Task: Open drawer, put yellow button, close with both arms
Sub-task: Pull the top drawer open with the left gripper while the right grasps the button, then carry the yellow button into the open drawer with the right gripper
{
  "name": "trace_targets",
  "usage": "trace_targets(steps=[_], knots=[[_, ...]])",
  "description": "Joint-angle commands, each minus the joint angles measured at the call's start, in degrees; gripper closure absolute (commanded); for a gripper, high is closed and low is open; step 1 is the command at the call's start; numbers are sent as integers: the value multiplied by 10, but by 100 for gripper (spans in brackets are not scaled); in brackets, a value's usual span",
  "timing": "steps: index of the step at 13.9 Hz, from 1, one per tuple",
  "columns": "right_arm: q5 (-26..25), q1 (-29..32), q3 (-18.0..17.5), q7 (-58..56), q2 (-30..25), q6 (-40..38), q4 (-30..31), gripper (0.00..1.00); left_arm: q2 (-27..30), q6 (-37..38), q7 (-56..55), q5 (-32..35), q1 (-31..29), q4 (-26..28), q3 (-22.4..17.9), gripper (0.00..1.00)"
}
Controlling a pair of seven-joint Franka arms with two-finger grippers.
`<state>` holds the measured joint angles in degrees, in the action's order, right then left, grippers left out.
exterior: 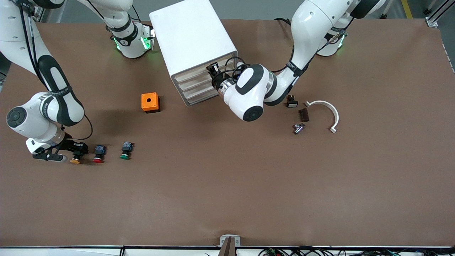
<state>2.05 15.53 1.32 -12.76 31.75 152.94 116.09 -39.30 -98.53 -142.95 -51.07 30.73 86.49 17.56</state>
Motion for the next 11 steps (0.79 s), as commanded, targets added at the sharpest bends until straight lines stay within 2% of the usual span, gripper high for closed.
trace_targets(steps=[1,3,5,7,10,11], knots=[[12,10,-11,-12,-3,-2,-4,100,-6,3,0,4,-26,-24,-7,100],[12,11,-18,-11,-19,-32,-22,100,-7,3,2,8,-55,-33,-7,100],[27,8,-19,-10,-42,-110,-57,100,-9,2,10,9,-84,-41,-7,100],[68,-3,-19,-6,-66,-215,-102,100,-11,1,34,8,-108,-46,-10,100],[81,-37,-18,83,-101,-322,-142,100,-24,-3,59,8,-130,-66,-20,100],[81,-59,-18,125,-118,-344,-147,100,-28,-2,61,7,-130,-69,-24,95]])
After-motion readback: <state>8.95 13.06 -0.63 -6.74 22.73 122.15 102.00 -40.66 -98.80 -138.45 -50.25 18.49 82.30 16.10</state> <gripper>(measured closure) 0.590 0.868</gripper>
